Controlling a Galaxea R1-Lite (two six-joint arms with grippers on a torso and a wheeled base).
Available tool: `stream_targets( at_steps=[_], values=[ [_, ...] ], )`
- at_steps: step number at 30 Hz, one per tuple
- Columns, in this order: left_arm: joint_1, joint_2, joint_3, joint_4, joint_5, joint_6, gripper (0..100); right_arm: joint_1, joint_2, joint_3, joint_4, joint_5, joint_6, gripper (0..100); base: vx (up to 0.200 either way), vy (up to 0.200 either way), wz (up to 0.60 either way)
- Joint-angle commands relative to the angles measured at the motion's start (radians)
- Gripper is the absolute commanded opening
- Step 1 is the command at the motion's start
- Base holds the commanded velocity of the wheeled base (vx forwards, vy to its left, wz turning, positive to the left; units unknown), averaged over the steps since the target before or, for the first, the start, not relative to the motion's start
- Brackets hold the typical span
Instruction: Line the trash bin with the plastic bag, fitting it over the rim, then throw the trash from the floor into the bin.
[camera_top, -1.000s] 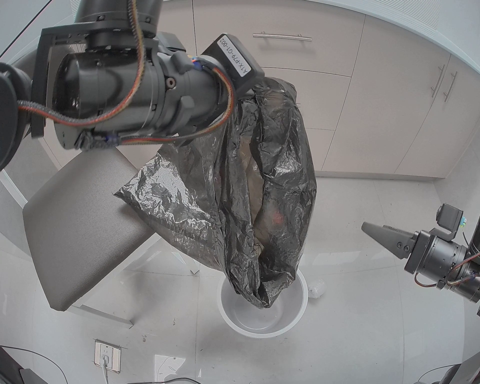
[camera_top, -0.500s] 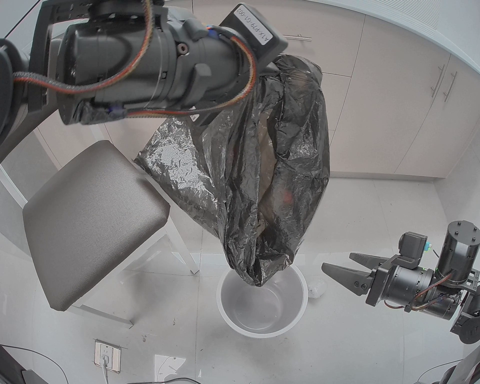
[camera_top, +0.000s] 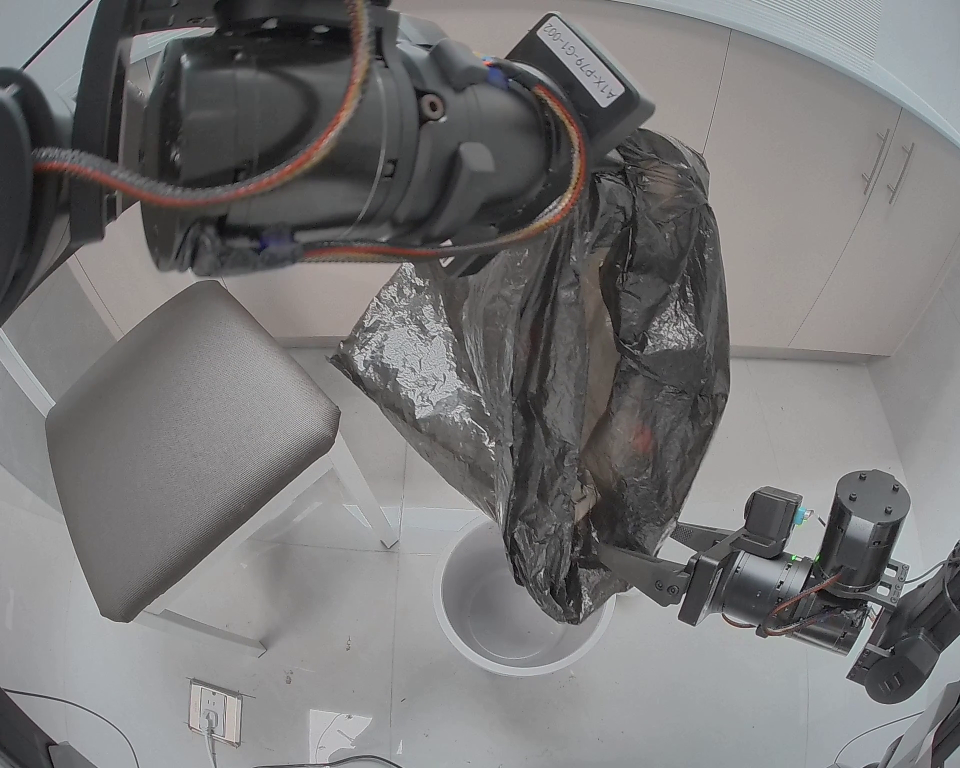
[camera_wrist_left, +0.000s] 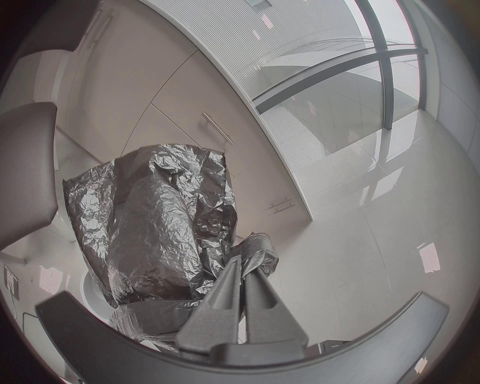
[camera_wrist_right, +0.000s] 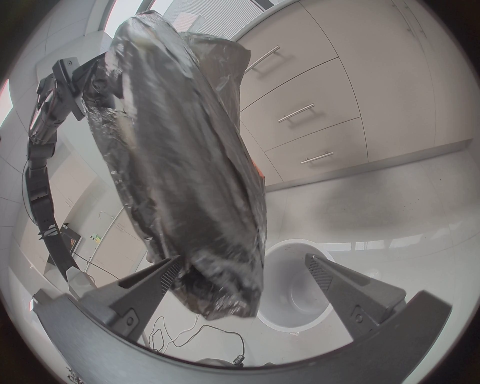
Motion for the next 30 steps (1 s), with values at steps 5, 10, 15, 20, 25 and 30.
stream_targets(
  at_steps=[5, 10, 15, 20, 25, 30],
  values=[
    [-0.017, -0.001, 0.01, 0.001, 0.0, -0.015, 0, -0.004, 0.212, 0.023, -0.216, -0.067, 0.008, 100, 0.0, 0.0, 0.0],
    [-0.017, -0.004, 0.029, 0.001, 0.0, -0.017, 0, 0.002, 0.294, 0.015, -0.254, -0.153, 0.011, 100, 0.0, 0.0, 0.0],
    [-0.006, -0.005, 0.071, -0.002, -0.001, -0.029, 0, 0.002, 0.288, 0.012, -0.254, -0.182, 0.008, 0, 0.0, 0.0, 0.0],
    [0.011, -0.017, 0.134, -0.005, -0.001, -0.048, 0, 0.0, 0.282, 0.015, -0.254, -0.187, 0.008, 0, 0.0, 0.0, 0.0],
    [0.037, -0.044, 0.215, -0.01, -0.001, -0.048, 0, -0.013, 0.213, 0.02, -0.254, -0.182, 0.008, 0, 0.0, 0.0, 0.0],
    [0.042, -0.093, 0.29, -0.013, -0.049, -0.046, 0, -0.033, 0.172, 0.024, -0.254, -0.176, 0.002, 0, 0.0, 0.0, 0.0]
  ],
)
